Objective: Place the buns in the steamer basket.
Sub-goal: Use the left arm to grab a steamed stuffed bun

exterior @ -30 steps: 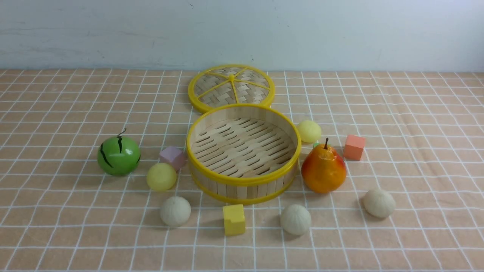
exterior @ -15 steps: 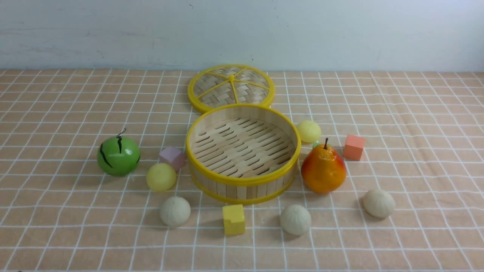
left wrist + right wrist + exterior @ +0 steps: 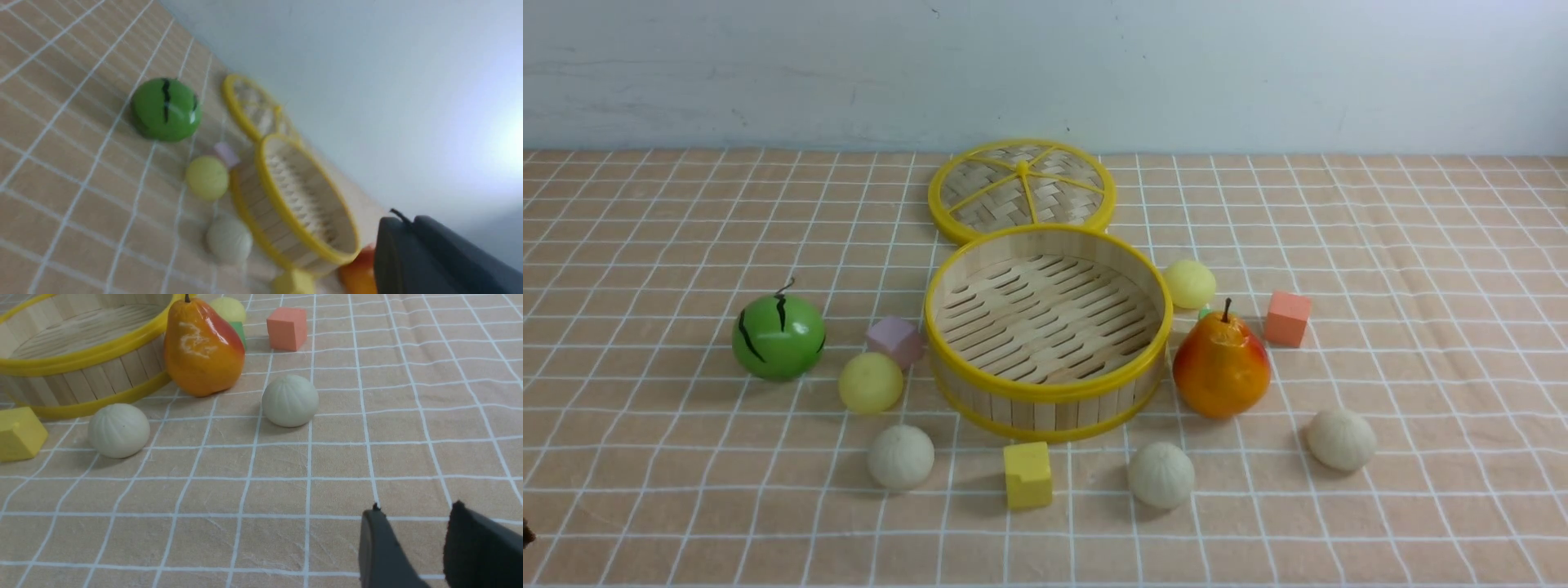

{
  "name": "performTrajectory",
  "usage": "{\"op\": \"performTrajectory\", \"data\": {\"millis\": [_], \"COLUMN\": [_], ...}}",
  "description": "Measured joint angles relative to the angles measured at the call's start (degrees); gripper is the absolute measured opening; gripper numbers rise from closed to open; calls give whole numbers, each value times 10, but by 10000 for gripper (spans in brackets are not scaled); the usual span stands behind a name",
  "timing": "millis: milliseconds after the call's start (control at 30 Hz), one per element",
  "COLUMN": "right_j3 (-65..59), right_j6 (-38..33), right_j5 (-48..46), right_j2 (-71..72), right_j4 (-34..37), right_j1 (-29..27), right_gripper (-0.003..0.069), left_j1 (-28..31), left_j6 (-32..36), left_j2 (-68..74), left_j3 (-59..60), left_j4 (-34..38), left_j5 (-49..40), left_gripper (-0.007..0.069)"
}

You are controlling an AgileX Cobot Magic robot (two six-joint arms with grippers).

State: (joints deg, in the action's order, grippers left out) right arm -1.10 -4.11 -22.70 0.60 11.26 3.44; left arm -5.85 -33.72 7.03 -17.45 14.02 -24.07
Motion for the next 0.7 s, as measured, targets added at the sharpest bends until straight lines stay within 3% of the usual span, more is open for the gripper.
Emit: {"op": "performTrajectory", "data": {"millis": [100,133,233,433,533,700], "right_j3": [0,0,0,0,0,0], "right_j6": [0,0,0,0,0,0], "right_j5": [0,0,0,0,0,0], "right_j2": [0,0,0,0,0,0], "right_j4": [0,0,0,0,0,0], "right_j1": [0,0,0,0,0,0], "right_gripper": [239,239,239,239,239,239], "left_j1": [0,0,0,-7,-75,-193], "left_j6": [50,50,140,245,280,256], "left_j2": [122,122,296,503,607,727], "left_j3": [-95,-101,-196,-264,-310,-385], "left_j4": [-42,-42,-60,-41,-20,-58], "left_j5": [-158,-158,-290,-266,-233,-201], "left_gripper": [-13,-13,-13,-13,-13,-13]}}
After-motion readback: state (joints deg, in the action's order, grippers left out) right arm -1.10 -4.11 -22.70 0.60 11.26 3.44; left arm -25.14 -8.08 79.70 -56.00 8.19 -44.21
